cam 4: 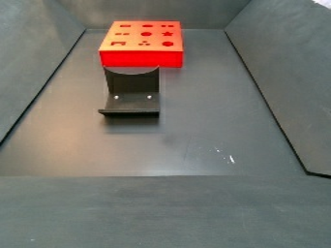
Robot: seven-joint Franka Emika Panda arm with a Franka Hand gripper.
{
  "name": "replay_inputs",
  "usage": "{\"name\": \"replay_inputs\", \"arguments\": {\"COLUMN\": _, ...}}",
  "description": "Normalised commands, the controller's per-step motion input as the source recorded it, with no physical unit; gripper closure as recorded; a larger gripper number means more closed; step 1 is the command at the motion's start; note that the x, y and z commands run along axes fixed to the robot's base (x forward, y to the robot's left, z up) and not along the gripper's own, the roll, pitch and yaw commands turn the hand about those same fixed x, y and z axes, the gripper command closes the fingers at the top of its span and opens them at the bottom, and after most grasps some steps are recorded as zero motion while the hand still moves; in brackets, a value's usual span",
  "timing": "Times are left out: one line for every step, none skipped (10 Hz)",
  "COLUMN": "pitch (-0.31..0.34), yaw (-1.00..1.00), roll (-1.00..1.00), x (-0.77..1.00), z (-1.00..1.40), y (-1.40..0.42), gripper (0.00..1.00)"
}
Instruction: Insert the round object.
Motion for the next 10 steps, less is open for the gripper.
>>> {"name": "replay_inputs", "arguments": {"pitch": 0.0, "yaw": 0.0, "roll": 0.0, "x": 0.06, "z": -0.05, "y": -0.01, "gripper": 1.0}}
{"name": "replay_inputs", "arguments": {"pitch": 0.0, "yaw": 0.0, "roll": -0.01, "x": 0.03, "z": -0.05, "y": 0.0, "gripper": 1.0}}
{"name": "replay_inputs", "arguments": {"pitch": -0.026, "yaw": -0.09, "roll": -0.04, "x": 0.15, "z": -0.16, "y": -0.09, "gripper": 1.0}}
{"name": "replay_inputs", "arguments": {"pitch": 0.0, "yaw": -0.32, "roll": 0.0, "x": 0.4, "z": -0.13, "y": -0.2, "gripper": 1.0}}
{"name": "replay_inputs", "arguments": {"pitch": 0.0, "yaw": -0.38, "roll": 0.05, "x": 0.63, "z": -0.12, "y": -0.34, "gripper": 1.0}}
{"name": "replay_inputs", "arguments": {"pitch": -0.009, "yaw": -0.41, "roll": 0.01, "x": 0.61, "z": -0.11, "y": -0.32, "gripper": 1.0}}
{"name": "replay_inputs", "arguments": {"pitch": 0.0, "yaw": -0.55, "roll": 0.06, "x": 0.46, "z": -0.21, "y": -0.31, "gripper": 1.0}}
{"name": "replay_inputs", "arguments": {"pitch": 0.0, "yaw": -0.63, "roll": 0.06, "x": 0.39, "z": -0.19, "y": -0.27, "gripper": 1.0}}
{"name": "replay_inputs", "arguments": {"pitch": 0.0, "yaw": -0.62, "roll": 0.03, "x": 0.41, "z": -0.14, "y": -0.24, "gripper": 1.0}}
{"name": "replay_inputs", "arguments": {"pitch": 0.0, "yaw": -0.44, "roll": 0.02, "x": 0.65, "z": -0.19, "y": -0.15, "gripper": 1.0}}
